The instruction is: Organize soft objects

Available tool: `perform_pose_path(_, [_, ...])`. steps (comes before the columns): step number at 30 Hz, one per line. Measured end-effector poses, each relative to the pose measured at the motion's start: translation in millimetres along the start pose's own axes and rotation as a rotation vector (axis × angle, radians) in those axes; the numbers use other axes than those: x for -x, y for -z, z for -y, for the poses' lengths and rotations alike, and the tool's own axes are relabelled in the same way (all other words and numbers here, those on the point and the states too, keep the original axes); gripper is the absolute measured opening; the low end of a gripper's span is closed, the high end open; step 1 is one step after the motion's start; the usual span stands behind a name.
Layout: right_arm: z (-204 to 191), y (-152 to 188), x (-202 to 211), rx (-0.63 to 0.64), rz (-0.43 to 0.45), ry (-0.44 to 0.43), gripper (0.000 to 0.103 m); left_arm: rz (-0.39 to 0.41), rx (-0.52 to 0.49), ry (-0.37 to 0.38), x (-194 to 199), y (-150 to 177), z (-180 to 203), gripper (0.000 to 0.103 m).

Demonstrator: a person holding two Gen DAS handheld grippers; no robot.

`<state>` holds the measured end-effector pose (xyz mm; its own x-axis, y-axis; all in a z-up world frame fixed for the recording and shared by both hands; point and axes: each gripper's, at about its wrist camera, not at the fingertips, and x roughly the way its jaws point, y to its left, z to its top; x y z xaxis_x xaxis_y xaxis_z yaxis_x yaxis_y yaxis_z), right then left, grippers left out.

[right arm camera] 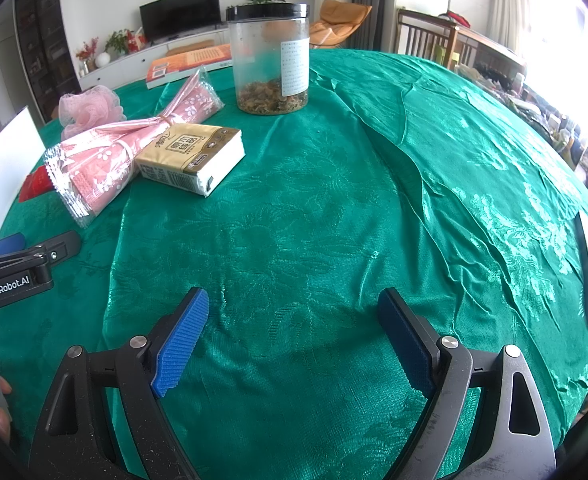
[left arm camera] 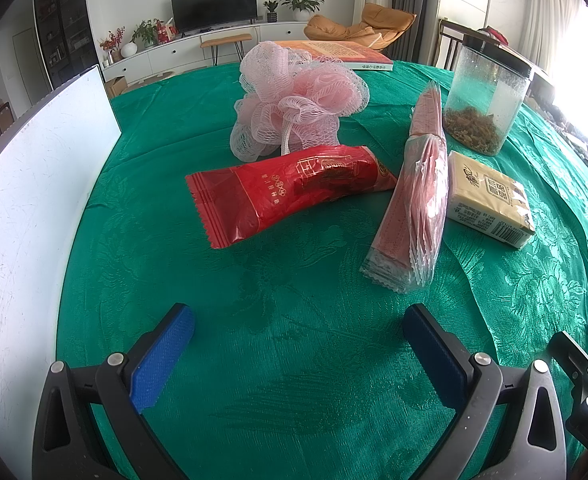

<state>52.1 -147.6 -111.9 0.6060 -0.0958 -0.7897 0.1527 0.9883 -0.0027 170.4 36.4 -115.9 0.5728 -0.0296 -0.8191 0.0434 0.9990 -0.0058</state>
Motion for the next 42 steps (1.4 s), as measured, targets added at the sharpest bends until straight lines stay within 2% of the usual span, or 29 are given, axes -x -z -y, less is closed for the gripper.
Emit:
perform_pose_path(18, [0.8,-0.2,0.1,0.000,-0.003,-0.008,0.088,0.000,0.000,0.000,-0.1,-0.2,-0.3,0.103])
perform_pose_path(20, [4.5,-5.0,0.0,-0.012,-0.025,-0.047,0.089,0.000,0.000,0.000,-0.1,-0.1,-0.2,0.103])
perform_pose_path(23, [17.8,-26.1,-3.4,-0.067,-0.022,-0.225,0.089,0.000,0.000,0.000,-0.1,-0.1,-0.2,0.103])
perform_pose_path(24, [19.4,-38.2,-5.8,-0.062,-0.019,-0.255,0.088,0.000,0.000,0.000,-0.1,-0.1,-0.2,0.103])
perform_pose_path(27, [4.4,-81.8,-11.7,0.069,0.024,-0.292,0.088,0.000,0.000,0.000,-0.1,-0.2,-0.2,0.103])
perform_pose_path(29, [-18.9,-104.7,-32.0,0.238,-0.036,-0.348,0.088,0.000,0.000,0.000,-0.2,-0.3,-0.4,0.103])
perform_pose_path(33, [-65.7,-112.0,-72.9,0.543,-0.166,-0.330,0.088,0.000,0.000,0.000,-0.1,-0.1,-0.2,0.103])
perform_pose_path(35, [-79.9,-111.7,-79.7,0.608,-0.153,-0.297,0.088,0.000,0.000,0.000,-0.1,0.0,-0.1,0.103])
perform_pose_path(37, [-80.8,-115.4,-80.2,0.552,-0.148,-0.321,0.086,0.000,0.000,-0.001,0.0,-0.1,-0.1,0.103])
perform_pose_path(38, [-77.7,-115.9,-80.1,0.502,-0.155,-0.338,0.077,0.000,0.000,-0.001,0.0,-0.1,-0.2,0.103])
perform_pose_path(42, [-52.1,-99.7,-63.2,0.342,-0.138,-0.356,0.074,0.000,0.000,-0.001,0.0,-0.1,0.0,0.103])
